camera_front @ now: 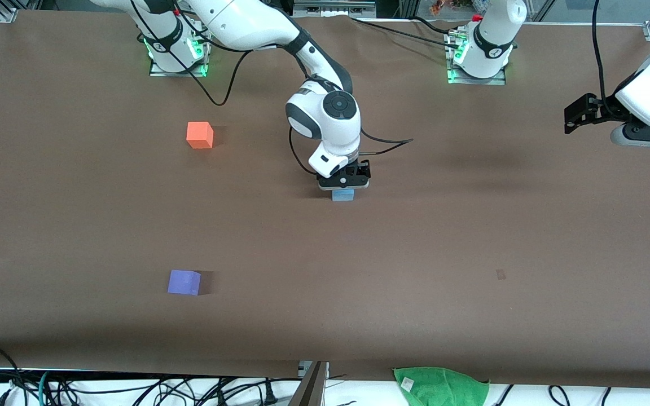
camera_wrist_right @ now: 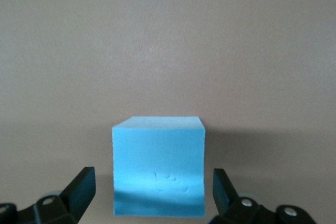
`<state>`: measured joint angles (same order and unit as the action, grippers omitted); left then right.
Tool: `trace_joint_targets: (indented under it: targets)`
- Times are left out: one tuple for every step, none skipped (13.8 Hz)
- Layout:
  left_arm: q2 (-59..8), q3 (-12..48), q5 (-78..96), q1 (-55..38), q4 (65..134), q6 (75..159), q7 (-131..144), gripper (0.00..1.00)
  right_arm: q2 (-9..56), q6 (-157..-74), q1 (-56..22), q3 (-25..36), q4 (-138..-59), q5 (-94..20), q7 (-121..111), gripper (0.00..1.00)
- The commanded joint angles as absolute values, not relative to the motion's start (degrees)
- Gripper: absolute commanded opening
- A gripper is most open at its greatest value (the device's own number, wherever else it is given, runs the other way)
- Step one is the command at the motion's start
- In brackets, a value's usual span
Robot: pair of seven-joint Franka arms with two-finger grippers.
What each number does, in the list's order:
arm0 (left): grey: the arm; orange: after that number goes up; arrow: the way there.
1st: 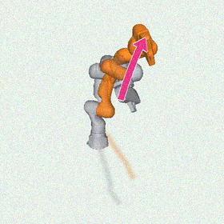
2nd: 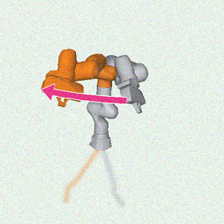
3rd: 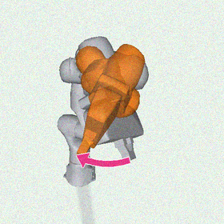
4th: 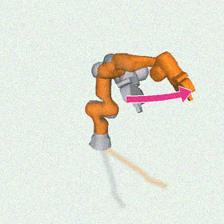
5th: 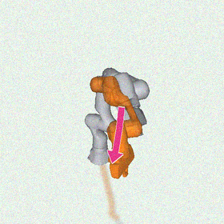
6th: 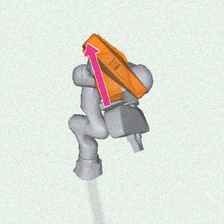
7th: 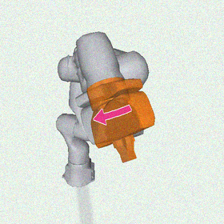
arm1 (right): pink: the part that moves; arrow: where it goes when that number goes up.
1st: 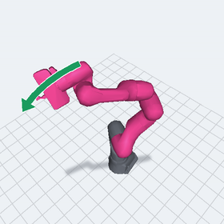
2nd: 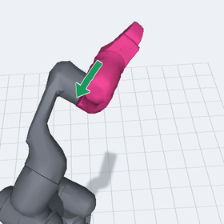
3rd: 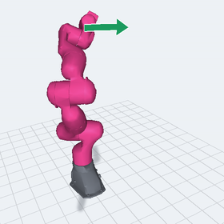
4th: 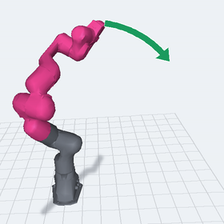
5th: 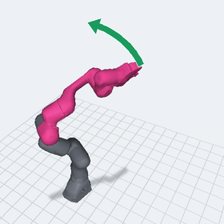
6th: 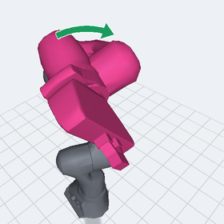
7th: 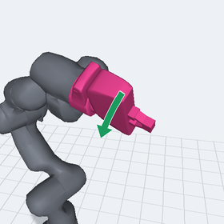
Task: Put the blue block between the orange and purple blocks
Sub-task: 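Close the right gripper on the light blue cube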
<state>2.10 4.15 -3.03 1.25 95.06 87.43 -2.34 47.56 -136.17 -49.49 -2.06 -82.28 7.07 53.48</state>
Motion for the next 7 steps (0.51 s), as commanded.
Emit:
trace_joint_targets:
  targets:
    - [3.08, 3.96, -2.29, 1.14, 95.89, 87.19, -1.84, 1.00, 48.96, -136.32, -49.84, -1.49, -80.51, 8.17, 54.49, 0.86]
    - [3.08, 3.96, -2.29, 1.14, 95.89, 87.19, -1.85, 1.00, 48.96, -136.32, -49.66, -1.49, -80.51, 8.17, 54.41, 0.75]
    - [3.08, 3.96, -2.29, 1.23, 95.89, 87.19, -1.93, 1.00, 48.96, -136.32, -49.31, -1.49, -80.51, 8.09, 53.88, 0.64]
    - [3.08, 3.96, -2.29, 1.23, 95.89, 87.10, -2.02, 1.00, 48.69, -136.32, -48.78, -1.41, -80.33, 8.09, 53.27, 0.57]
    - [3.08, 3.96, -2.29, 1.23, 95.89, 87.01, -2.02, 1.00, 48.26, -136.23, -47.91, -1.41, -80.33, 8.00, 52.91, 0.53]
    - [3.08, 3.96, -2.29, 1.23, 95.89, 86.84, -1.85, 1.00, 47.47, -136.06, -46.68, -1.41, -80.25, 7.82, 52.65, 0.49]
    - [3.08, 3.96, -2.29, 1.23, 95.80, 86.84, -1.85, 1.00, 46.68, -135.71, -45.36, -1.49, -80.24, 7.56, 51.25, 0.46]
